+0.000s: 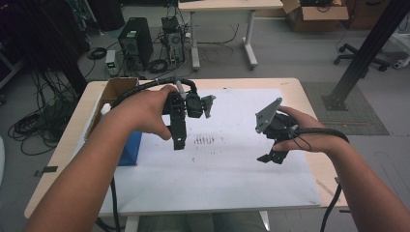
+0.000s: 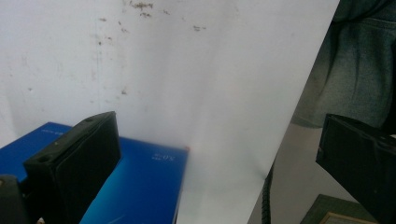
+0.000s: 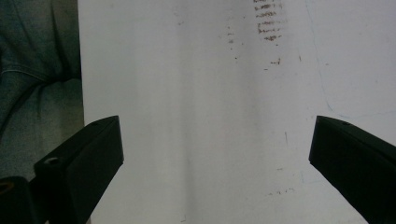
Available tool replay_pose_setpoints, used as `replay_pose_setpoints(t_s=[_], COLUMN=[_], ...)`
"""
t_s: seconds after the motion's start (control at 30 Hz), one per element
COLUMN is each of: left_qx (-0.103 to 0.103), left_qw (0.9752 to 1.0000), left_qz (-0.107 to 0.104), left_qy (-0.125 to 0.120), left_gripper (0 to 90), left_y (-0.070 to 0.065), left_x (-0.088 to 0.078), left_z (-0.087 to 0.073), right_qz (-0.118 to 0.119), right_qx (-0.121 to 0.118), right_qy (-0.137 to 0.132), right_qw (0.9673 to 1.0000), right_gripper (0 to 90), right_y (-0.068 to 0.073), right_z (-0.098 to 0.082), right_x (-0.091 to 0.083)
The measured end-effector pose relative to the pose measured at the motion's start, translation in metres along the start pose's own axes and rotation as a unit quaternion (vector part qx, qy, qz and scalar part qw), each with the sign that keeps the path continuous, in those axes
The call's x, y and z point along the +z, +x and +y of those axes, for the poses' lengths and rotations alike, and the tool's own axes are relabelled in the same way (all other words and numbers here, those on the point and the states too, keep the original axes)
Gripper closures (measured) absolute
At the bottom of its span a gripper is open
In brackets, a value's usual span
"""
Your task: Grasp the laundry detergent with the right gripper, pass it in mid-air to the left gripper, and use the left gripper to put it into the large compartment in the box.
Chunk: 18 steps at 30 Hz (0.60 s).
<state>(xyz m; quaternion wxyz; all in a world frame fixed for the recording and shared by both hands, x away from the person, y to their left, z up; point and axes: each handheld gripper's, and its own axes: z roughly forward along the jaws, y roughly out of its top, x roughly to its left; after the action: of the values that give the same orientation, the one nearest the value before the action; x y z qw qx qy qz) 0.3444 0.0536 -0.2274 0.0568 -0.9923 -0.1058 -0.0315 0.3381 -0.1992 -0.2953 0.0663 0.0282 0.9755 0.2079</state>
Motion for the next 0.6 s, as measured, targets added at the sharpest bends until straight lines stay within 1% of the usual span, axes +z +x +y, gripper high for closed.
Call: replay_pose_setpoints(t_s=[0.07,0.13,0.17,0.27,0.6], left_qx=[0.004,0.007,0.006,0.013,0.013], left_qw=[1.0,1.0,1.0,0.9999,0.9998], left_qz=[-0.004,-0.004,-0.006,-0.006,-0.014], left_qy=[-0.004,-0.005,-0.004,-0.004,-0.007], left_gripper=[0.2,0.2,0.2,0.2,0.2], left_y=[-0.0014,-0.0026,-0.0034,-0.0041,-0.0039], left_x=[0.0001,0.0003,0.0005,0.0013,0.0062], left_z=[0.0014,0.0029,0.0034,0.0047,0.0007], right_qz=[0.001,0.001,0.0,-0.001,0.004], right_qx=[0.002,0.002,0.004,0.005,0.001], right_qy=[0.001,0.002,0.001,0.002,0.005], right_qw=[1.0,1.0,1.0,1.0,1.0], right_gripper=[3.1,3.1,3.1,3.1,3.2], right_y=[-0.0003,-0.0009,-0.001,-0.0018,-0.0031], right_z=[-0.0003,-0.0007,-0.001,-0.0016,-0.0004], right_x=[-0.0006,-0.0016,-0.002,-0.0033,-0.0017])
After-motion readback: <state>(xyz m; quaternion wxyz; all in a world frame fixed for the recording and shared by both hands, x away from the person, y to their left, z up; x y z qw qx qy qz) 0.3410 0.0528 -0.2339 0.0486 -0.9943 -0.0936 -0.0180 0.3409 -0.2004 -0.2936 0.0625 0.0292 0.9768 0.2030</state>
